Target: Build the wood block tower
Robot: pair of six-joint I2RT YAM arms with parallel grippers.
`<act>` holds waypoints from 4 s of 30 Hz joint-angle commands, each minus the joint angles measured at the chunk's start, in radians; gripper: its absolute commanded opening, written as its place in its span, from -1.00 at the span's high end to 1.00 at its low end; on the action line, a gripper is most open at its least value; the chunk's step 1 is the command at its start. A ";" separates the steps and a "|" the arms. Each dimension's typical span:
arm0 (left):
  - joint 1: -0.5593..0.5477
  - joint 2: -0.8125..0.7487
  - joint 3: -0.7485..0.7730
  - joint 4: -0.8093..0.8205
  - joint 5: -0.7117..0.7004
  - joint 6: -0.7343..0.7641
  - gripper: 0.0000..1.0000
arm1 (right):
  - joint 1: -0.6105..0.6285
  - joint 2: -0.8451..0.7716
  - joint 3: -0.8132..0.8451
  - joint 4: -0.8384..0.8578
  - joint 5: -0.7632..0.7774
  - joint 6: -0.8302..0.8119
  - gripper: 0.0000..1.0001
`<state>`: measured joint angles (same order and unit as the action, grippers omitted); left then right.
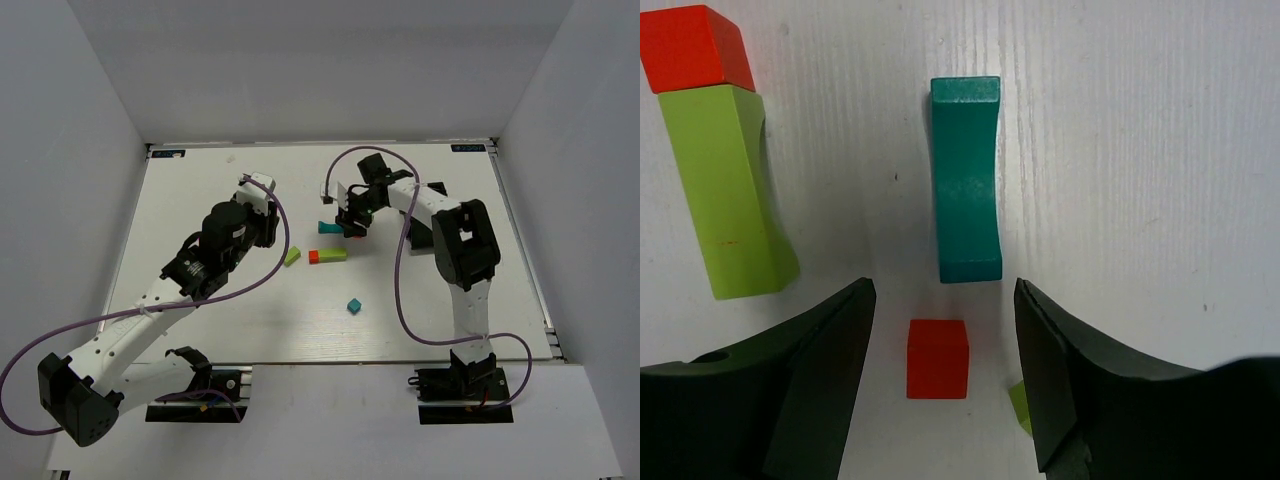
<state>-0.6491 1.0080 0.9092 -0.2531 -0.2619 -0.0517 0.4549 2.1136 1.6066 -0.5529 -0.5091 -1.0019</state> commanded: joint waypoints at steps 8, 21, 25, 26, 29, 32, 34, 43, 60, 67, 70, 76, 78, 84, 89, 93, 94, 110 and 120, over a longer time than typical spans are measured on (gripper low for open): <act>0.006 0.001 -0.007 0.014 0.021 0.010 -0.02 | 0.002 0.049 0.102 -0.013 -0.029 -0.007 -0.31; 0.006 0.001 -0.007 0.014 0.021 0.010 -0.02 | 0.021 0.120 0.170 -0.048 -0.019 -0.015 -0.29; 0.006 0.001 -0.007 0.014 0.021 0.010 -0.02 | 0.022 0.134 0.174 -0.050 -0.022 -0.020 0.07; 0.006 0.001 -0.007 0.014 0.021 0.010 -0.02 | 0.025 0.135 0.176 -0.051 -0.022 -0.021 0.25; 0.006 0.001 -0.007 0.014 0.021 0.010 -0.02 | 0.024 0.135 0.180 -0.055 -0.020 -0.024 0.66; 0.006 0.001 -0.007 0.014 0.021 0.010 -0.02 | 0.022 0.128 0.179 -0.070 -0.034 -0.035 0.85; 0.006 0.001 -0.007 0.014 0.012 0.010 -0.02 | 0.018 0.120 0.179 -0.077 -0.046 -0.038 0.93; 0.006 0.001 -0.007 0.014 0.012 0.010 -0.02 | 0.013 -0.013 0.110 -0.065 -0.080 -0.037 1.00; 0.006 -0.008 -0.007 0.014 -0.007 0.010 -0.04 | 0.037 -0.107 0.062 -0.199 -0.134 -0.141 1.00; 0.006 -0.008 -0.007 0.014 -0.016 0.010 -0.04 | 0.089 -0.115 0.050 -0.232 -0.129 -0.136 1.00; 0.006 -0.008 -0.007 0.014 -0.016 0.010 -0.04 | 0.117 -0.119 0.044 -0.222 -0.109 -0.110 1.00; 0.006 -0.017 -0.007 0.014 -0.016 0.010 -0.04 | 0.151 -0.129 0.000 -0.167 -0.048 -0.061 1.00; 0.006 -0.017 -0.007 0.014 -0.016 0.010 -0.04 | 0.154 -0.133 -0.008 -0.157 -0.040 -0.052 1.00; 0.006 -0.017 -0.007 0.014 -0.016 0.010 -0.04 | 0.160 -0.156 -0.051 -0.121 -0.017 -0.038 1.00; 0.006 -0.017 -0.007 0.014 -0.016 0.010 -0.04 | 0.163 -0.155 -0.054 -0.120 -0.002 -0.032 1.00; 0.006 -0.017 -0.007 0.014 -0.016 0.010 -0.04 | 0.168 -0.153 -0.056 -0.111 -0.002 -0.027 1.00; 0.006 -0.017 -0.007 0.014 -0.016 0.010 -0.04 | 0.166 -0.150 -0.059 -0.107 -0.002 -0.024 1.00; 0.006 -0.017 -0.007 0.014 -0.016 0.010 -0.04 | 0.174 -0.129 -0.059 -0.105 0.012 -0.024 1.00; 0.006 -0.017 -0.007 0.014 -0.016 0.010 -0.04 | 0.172 -0.121 -0.060 -0.104 0.021 -0.029 1.00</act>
<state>-0.6491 1.0107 0.9092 -0.2531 -0.2726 -0.0444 0.6239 2.0144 1.5543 -0.6708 -0.4843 -1.0286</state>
